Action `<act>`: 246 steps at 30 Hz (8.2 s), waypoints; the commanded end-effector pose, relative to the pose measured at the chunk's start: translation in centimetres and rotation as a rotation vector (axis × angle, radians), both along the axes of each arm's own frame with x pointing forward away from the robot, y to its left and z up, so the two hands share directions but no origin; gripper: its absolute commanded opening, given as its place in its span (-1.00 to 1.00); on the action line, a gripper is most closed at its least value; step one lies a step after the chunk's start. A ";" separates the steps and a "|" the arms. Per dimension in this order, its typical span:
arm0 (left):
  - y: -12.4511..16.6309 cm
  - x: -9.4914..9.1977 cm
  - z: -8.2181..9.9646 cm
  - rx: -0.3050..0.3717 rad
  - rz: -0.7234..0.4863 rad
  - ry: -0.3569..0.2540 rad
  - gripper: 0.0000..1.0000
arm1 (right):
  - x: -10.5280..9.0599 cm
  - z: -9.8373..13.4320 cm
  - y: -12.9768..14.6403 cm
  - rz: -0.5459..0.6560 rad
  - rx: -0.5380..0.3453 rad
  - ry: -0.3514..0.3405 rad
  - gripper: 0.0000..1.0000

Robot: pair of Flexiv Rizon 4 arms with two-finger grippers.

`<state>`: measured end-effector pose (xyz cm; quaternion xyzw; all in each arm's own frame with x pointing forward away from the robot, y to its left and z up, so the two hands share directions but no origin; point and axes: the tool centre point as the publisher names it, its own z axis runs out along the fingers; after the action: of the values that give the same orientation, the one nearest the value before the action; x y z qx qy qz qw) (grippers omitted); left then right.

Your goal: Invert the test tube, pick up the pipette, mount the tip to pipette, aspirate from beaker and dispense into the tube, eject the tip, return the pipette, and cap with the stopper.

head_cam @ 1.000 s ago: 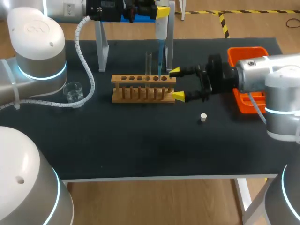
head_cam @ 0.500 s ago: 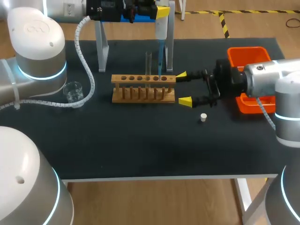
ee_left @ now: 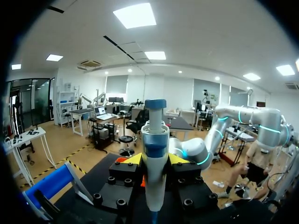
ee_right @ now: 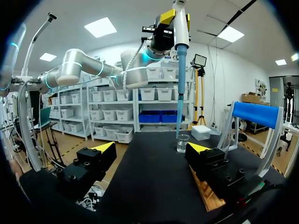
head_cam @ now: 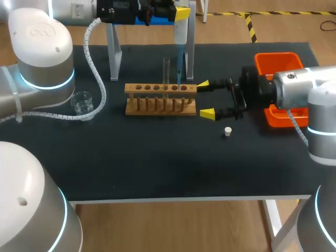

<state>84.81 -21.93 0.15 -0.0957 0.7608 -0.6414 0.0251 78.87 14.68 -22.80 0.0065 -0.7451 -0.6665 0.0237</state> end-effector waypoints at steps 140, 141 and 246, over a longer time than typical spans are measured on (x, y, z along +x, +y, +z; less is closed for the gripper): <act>28.7 6.3 -8.0 0.012 0.621 -0.155 -1.00 | -0.1 -0.1 0.4 -0.017 -0.014 0.004 1.00; 28.7 6.3 -8.0 0.012 0.621 -0.155 -1.00 | -0.1 -0.2 0.9 -0.017 -0.014 0.009 1.00; 28.9 6.4 -11.1 0.025 0.590 -0.214 -1.00 | 6.4 -8.3 23.4 -0.312 -0.504 -0.041 1.00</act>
<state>91.00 6.86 -10.38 -0.2473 0.7043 -0.5991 0.2897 85.28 38.10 -31.05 -0.1007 -0.8794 -0.4558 -0.0931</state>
